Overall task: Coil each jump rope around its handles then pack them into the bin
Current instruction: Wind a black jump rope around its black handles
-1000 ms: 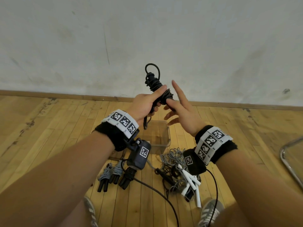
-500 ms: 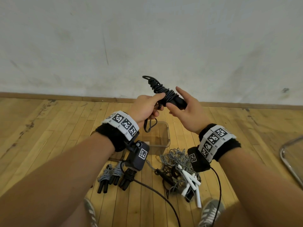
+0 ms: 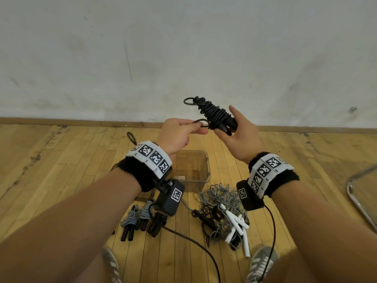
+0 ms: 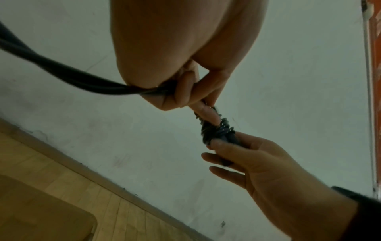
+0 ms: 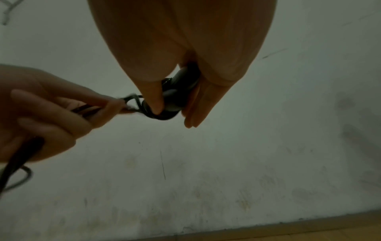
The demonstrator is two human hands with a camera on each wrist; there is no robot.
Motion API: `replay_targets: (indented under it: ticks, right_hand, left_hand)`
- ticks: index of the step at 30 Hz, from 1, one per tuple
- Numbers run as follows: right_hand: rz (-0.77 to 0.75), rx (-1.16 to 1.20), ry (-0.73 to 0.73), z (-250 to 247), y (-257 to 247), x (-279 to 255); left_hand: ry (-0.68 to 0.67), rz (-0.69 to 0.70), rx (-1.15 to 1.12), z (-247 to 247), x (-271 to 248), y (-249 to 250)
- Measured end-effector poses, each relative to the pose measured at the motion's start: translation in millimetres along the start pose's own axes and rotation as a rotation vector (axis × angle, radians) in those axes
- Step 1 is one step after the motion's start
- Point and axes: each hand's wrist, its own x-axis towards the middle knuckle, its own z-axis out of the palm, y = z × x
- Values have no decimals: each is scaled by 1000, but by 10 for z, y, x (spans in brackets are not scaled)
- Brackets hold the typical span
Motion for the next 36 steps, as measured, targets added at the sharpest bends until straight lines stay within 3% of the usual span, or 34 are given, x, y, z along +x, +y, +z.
replay_targets:
  ticks: [8, 15, 20, 24, 26, 30, 32, 36]
  right_hand:
    - [41, -108, 18, 43, -104, -32]
    - [-41, -70, -38, 145, -107, -29]
    - [-141, 80, -204, 222, -232, -119]
    - [-191, 143, -245, 256, -260, -123]
    - [-141, 269, -246, 219, -261, -116]
    - [184, 637, -332, 81, -309, -77]
    - [167, 623, -356, 61, -323, -77]
    - [68, 524, -241, 57, -245, -46]
  left_hand:
    - [-29, -84, -149, 18, 13, 65]
    - [-48, -124, -151, 65, -18, 84]
    - [38, -114, -88, 48, -4, 22]
    - [137, -90, -45, -4, 26, -4]
    - [123, -81, -47, -28, 42, -3]
    - [29, -81, -141, -21, 51, 44]
    - [30, -68, -90, -6, 42, 37]
    - [12, -100, -107, 16, 26, 25]
